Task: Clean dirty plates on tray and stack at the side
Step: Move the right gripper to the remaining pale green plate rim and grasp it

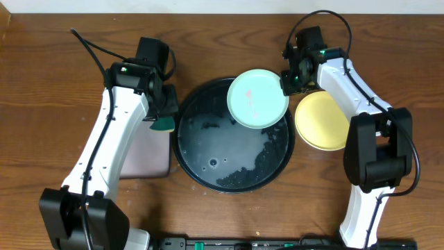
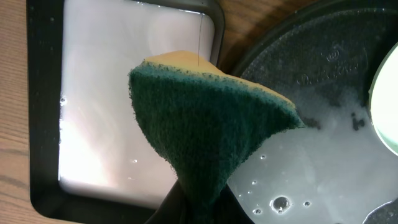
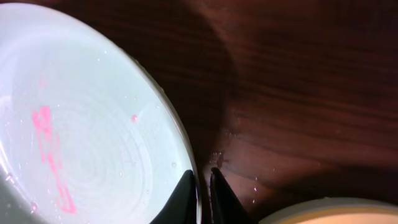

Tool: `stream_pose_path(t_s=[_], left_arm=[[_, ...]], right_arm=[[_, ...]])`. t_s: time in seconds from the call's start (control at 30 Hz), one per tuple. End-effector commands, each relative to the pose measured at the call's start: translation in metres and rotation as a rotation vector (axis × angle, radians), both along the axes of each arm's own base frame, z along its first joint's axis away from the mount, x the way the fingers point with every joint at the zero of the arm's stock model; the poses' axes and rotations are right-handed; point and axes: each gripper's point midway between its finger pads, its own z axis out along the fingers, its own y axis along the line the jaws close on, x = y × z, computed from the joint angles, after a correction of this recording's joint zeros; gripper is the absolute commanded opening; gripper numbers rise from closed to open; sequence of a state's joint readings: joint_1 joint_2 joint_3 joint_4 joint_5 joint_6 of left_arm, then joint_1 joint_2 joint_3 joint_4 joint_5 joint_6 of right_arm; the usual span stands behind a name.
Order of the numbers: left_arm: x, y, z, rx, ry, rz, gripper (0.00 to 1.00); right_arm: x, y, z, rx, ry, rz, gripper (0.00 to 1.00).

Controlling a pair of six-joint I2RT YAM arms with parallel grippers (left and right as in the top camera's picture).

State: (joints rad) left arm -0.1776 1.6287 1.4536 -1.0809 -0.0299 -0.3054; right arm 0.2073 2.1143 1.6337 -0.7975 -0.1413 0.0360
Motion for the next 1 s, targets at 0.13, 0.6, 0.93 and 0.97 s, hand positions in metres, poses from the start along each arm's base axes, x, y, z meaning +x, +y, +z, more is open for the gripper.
stream_pose_path(t_s=[0.13,0.6,0.93,0.97], left_arm=[[-0.001,0.004,0.002,0.016,-0.004,-0.012,0.07],[0.000,0.004,0.002,0.015,-0.007,-0.012,0.08],[0.001,0.003,0.002,0.014,-0.010,-0.012,0.08],[0.001,0.003,0.002,0.014,-0.010,-0.011,0.08]], right_arm=[[-0.007,0.009,-0.008,-0.012,0.020,0.038,0.15],[-0.012,0.008,-0.024,-0.014,0.021,0.048,0.01],[-0.025,0.036,0.017,0.156,0.080,-0.002,0.01],[-0.027,0.039,0.023,0.175,0.086,-0.027,0.01]])
